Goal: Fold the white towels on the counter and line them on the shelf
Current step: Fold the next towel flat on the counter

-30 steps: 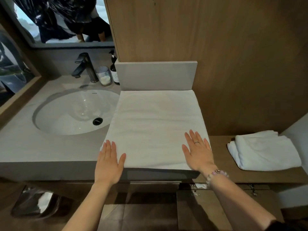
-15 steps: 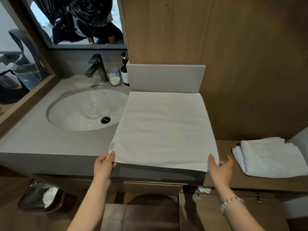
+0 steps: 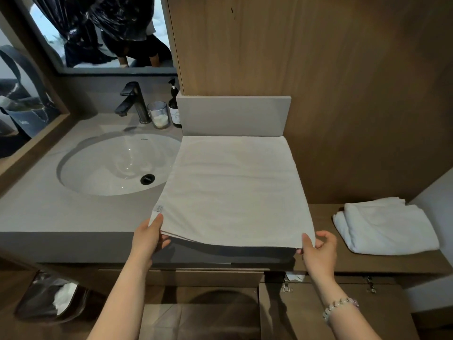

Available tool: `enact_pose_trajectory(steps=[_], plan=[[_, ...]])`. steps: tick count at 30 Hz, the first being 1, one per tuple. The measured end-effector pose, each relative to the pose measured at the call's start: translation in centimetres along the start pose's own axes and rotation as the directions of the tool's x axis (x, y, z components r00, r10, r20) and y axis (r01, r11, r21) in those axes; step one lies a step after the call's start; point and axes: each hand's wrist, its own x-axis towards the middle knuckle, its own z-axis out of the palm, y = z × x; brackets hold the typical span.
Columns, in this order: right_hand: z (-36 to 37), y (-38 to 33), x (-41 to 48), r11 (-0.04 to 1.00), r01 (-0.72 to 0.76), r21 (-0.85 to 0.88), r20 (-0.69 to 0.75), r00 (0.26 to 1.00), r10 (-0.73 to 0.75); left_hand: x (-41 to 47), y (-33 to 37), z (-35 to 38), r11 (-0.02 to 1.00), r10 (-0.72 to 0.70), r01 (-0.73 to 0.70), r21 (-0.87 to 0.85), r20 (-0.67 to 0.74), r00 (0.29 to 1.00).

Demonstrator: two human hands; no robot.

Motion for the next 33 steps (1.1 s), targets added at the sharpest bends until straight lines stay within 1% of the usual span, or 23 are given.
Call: enact_pose_trajectory(steps=[3, 6, 8, 11, 13, 15, 19, 23, 27, 30, 33], plan=[[0.1, 0.3, 0.2, 0.999, 0.038, -0.029, 0.051, 0.998, -0.036, 0.3, 0.5, -0.1, 0.995, -0.085, 0.087, -0.045, 0.035, 0.996], [0.0, 0.4, 0.0, 0.99, 0.089, -0.11, 0.181, 0.981, -0.068, 0.3, 0.4, -0.3, 0.994, -0.086, 0.088, -0.06, 0.037, 0.996], [-0.2, 0.4, -0.1, 0.984, 0.1, -0.146, 0.23, 0.971, -0.065, 0.4, 0.4, -0.4, 0.992, -0.093, 0.096, -0.081, 0.046, 0.995], [-0.9, 0.3, 0.1, 0.993, 0.059, -0.099, 0.256, 0.966, -0.032, 0.5, 0.3, -0.4, 0.981, -0.132, 0.138, -0.138, 0.051, 0.99], [-1.5, -0.1, 0.0, 1.0, 0.008, -0.024, 0.315, 0.949, 0.0, 0.5, 0.3, -0.4, 0.979, -0.134, 0.141, -0.144, 0.056, 0.989], [-2.0, -0.2, -0.1, 1.0, -0.015, 0.0, 0.354, 0.935, 0.014, 0.6, 0.4, -0.3, 0.981, -0.126, 0.133, -0.141, 0.053, 0.991], [-2.8, 0.3, 0.2, 0.996, 0.068, -0.052, 0.264, 0.963, -0.052, 0.6, 0.5, -0.3, 0.982, -0.126, 0.13, -0.134, 0.035, 0.991], [-3.8, 0.3, 0.6, 0.994, 0.112, -0.008, 0.244, 0.964, -0.107, 0.4, 0.7, -0.3, 0.981, -0.135, 0.14, -0.137, 0.044, 0.99], [-3.8, 0.6, 1.0, 0.981, 0.177, -0.076, 0.203, 0.966, -0.159, 0.2, 0.9, -0.3, 0.972, -0.16, 0.17, -0.161, 0.073, 0.984], [-3.2, 0.8, 0.7, 0.981, 0.18, -0.067, 0.1, 0.98, -0.172, 0.2, 1.0, -0.4, 0.976, -0.165, 0.173, -0.132, 0.07, 0.984], [-2.5, 1.4, 0.2, 0.976, 0.216, -0.024, -0.052, 0.975, -0.217, 0.2, 0.8, -0.6, 0.99, -0.121, 0.126, -0.058, 0.074, 0.99]])
